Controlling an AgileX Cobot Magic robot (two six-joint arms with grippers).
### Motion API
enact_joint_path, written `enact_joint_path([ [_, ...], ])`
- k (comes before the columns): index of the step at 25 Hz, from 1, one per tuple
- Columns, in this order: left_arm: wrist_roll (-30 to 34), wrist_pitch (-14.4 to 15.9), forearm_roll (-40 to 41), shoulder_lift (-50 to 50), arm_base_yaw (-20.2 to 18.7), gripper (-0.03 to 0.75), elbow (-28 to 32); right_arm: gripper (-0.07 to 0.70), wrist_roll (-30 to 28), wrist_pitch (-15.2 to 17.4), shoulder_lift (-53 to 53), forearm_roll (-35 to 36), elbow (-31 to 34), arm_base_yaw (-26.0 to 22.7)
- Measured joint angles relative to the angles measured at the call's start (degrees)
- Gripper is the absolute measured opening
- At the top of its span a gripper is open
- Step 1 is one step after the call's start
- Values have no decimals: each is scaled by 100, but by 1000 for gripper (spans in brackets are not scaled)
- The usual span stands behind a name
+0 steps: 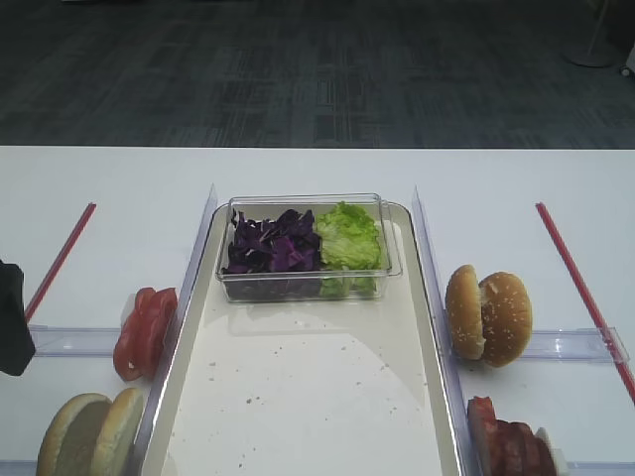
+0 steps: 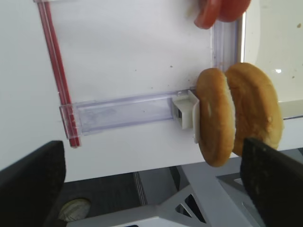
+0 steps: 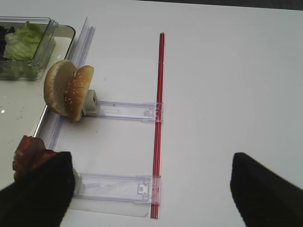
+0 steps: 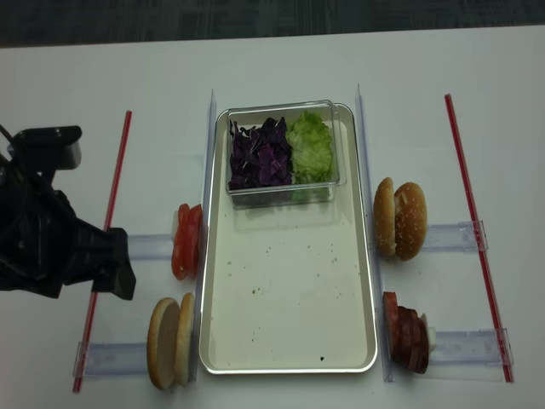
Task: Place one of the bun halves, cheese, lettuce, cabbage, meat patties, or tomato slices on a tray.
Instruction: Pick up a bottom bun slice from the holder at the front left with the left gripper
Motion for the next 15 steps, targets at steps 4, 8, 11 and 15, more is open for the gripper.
enact_joint_path([
  [4,-279,-9,-13,0,-457,691,0,678,0,0,0,0,0,0],
  [8,-725,-9,-13,0,-1043,690,0,678,0,0,0,0,0,0],
  [11,-1114,-9,-15,0,-1440,673,0,678,0,0,0,0,0,0],
  [15,-1602,-9,-37,0,-1895,644,0,678,0,0,0,0,0,0],
])
